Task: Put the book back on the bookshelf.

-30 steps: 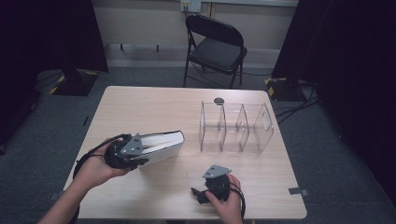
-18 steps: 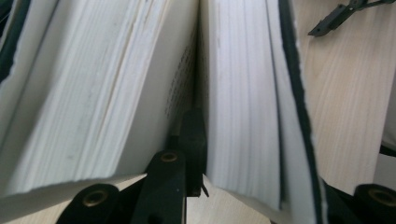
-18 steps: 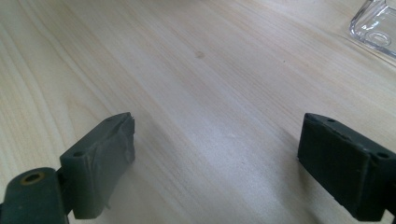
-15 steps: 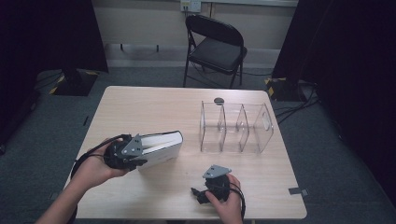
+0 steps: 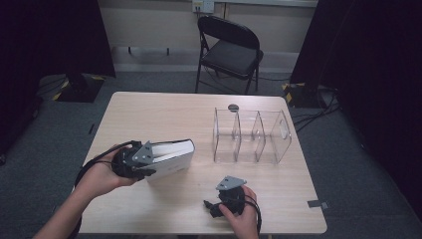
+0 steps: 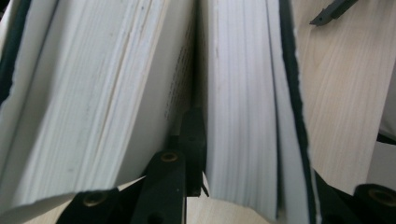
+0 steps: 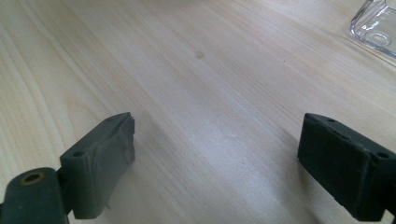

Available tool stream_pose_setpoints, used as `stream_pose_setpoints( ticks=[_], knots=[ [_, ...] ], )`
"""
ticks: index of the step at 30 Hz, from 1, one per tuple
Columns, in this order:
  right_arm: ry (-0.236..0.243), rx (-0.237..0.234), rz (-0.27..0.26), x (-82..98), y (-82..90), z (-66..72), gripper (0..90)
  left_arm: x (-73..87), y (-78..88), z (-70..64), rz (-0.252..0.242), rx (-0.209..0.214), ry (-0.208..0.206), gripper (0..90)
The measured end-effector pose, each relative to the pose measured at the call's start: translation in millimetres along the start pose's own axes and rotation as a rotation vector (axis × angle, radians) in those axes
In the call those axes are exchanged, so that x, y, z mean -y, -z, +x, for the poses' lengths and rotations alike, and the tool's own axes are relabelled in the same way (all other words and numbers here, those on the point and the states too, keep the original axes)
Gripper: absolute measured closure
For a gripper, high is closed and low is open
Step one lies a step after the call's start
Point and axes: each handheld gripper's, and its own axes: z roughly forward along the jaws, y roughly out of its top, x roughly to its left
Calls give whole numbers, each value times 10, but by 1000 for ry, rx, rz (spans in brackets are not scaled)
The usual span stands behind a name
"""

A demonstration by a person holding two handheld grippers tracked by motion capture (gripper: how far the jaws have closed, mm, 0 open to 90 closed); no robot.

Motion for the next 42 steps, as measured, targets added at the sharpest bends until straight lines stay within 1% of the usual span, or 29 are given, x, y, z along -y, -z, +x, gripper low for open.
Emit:
stream_pose_setpoints(
  ticks=[1, 3, 5, 8, 9, 10, 12, 13, 16, 18, 19, 20, 21, 22, 26, 27, 28, 29, 31, 32, 33, 34, 35, 36, 37, 38, 40, 41, 42],
  knots=[
    [-2, 0, 1, 0, 1, 2, 100, 1, -4, -9, -8, 13, 11, 745],
    [0, 1, 0, 0, 1, 0, 100, 2, 11, -11, 5, 18, -1, 744],
    [-2, 0, 1, 0, 1, 2, 100, 17, 20, -28, 2, 17, 6, 743],
    [0, 1, 0, 0, 0, 0, 100, 47, 43, -22, -1, 40, -5, 744],
    [0, 1, 1, 0, 1, 1, 99, 56, 49, -31, -6, 23, -3, 744],
    [-3, 1, 1, -1, 0, 3, 97, 68, 51, -28, -14, 30, 8, 745],
    [-4, -1, 1, -5, -5, 2, 95, 81, 82, -3, -6, 57, -4, 745],
    [-4, 0, 1, -8, -8, 0, 94, 88, 87, -9, -22, 52, 13, 744],
    [-13, 3, 3, -15, -15, 2, 90, 120, 124, 10, -44, 62, 15, 744],
    [-10, 5, 7, -22, -20, -3, 88, 137, 146, 29, -37, 44, 18, 751],
    [-10, 7, 6, -25, -25, -4, 87, 141, 137, 24, -51, 38, 37, 752],
    [-11, 8, 6, -27, -28, -5, 88, 139, 145, 40, -40, 39, 27, 752],
    [-11, 8, 5, -28, -29, -6, 88, 138, 139, 36, -47, 36, 49, 754],
    [-12, 9, 6, -29, -30, -5, 87, 129, 149, 56, -28, 33, 32, 755],
    [-13, 9, 3, -32, -35, -5, 88, 135, 148, 119, -33, 23, 67, 755],
    [-13, 9, 3, -32, -35, -5, 87, 134, 159, 138, -19, 31, 60, 753],
    [-13, 9, 3, -32, -35, -5, 88, 133, 159, 141, -19, 15, 61, 751],
    [-13, 9, 3, -32, -35, -5, 88, 134, 159, 159, -18, 34, 65, 749],
    [-13, 9, 3, -32, -35, -5, 88, 129, 161, 165, -10, 24, 62, 744],
    [-13, 9, 3, -32, -35, -5, 88, 126, 156, 170, -15, 26, 63, 741],
    [-13, 8, 3, -32, -35, -6, 88, 129, 140, 145, -38, 6, 94, 739],
    [-13, 9, 3, -33, -35, -5, 88, 129, 152, 169, -19, 4, 70, 737],
    [-13, 9, 3, -33, -36, -5, 88, 130, 157, 181, -15, 1, 68, 734],
    [-13, 9, 3, -33, -36, -5, 88, 133, 160, 193, -19, 22, 77, 731],
    [-13, 9, 3, -33, -36, -5, 88, 137, 163, 202, -16, 16, 78, 727],
    [-13, 9, 3, -33, -36, -5, 88, 146, 144, 184, -47, -1, 105, 724],
    [-13, 9, 3, -33, -36, -5, 88, 155, 159, 220, -42, 20, 106, 719],
    [-13, 9, 3, -33, -36, -5, 88, 160, 151, 217, -55, 1, 114, 717],
    [-13, 9, 3, -33, -36, -5, 88, 160, 153, 222, -56, 1, 113, 712]
  ],
)
